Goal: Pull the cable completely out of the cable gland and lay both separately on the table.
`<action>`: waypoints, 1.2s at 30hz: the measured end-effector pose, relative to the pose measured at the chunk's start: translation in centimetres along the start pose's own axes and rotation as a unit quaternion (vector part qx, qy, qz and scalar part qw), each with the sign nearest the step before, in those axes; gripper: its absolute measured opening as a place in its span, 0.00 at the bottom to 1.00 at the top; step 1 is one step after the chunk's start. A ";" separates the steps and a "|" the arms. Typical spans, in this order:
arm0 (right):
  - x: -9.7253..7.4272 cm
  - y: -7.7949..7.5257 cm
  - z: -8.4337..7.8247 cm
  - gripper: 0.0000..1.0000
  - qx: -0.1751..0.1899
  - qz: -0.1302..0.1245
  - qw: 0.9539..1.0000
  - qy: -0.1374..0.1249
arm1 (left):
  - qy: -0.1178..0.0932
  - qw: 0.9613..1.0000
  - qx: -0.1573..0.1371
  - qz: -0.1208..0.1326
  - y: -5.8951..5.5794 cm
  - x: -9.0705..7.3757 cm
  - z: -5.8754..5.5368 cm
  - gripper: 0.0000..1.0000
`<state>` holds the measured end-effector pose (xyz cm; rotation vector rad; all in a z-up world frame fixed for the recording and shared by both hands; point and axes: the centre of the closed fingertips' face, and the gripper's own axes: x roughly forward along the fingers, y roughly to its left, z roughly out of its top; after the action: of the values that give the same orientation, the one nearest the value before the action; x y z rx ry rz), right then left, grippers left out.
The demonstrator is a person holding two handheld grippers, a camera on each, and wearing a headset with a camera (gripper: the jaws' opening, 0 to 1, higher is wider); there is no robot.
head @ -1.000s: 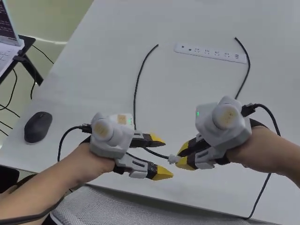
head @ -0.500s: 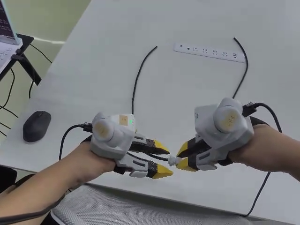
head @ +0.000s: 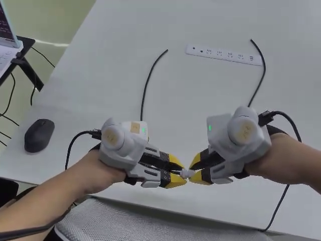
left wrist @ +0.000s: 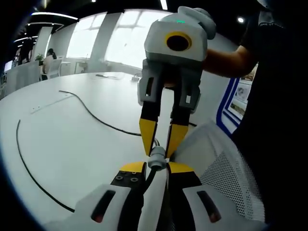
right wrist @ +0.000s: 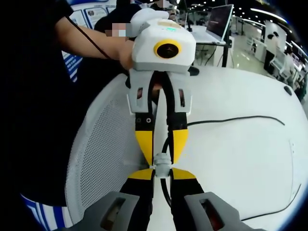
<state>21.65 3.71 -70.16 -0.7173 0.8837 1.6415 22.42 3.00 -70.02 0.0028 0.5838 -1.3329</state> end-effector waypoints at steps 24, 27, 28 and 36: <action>-0.3 -0.4 0.5 0.08 0.022 -0.006 0.997 -0.072 | 0.020 1.000 -0.005 0.014 0.2 -0.6 0.3 0.15; -0.9 -0.5 0.9 0.08 0.059 0.004 0.992 -0.114 | 0.015 1.000 -0.003 0.016 0.1 -0.9 0.9 0.15; -1.1 -0.4 1.0 0.08 0.068 0.008 0.990 -0.123 | 0.014 1.000 -0.003 0.016 0.1 -1.0 1.0 0.15; -2.1 -0.7 0.8 0.11 0.144 0.038 0.970 -0.191 | 0.017 1.000 0.008 0.017 0.0 -1.2 1.6 0.15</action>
<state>22.78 3.37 -68.14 -0.1584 0.8497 1.6034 22.91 3.58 -68.16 0.0478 0.5986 -1.3064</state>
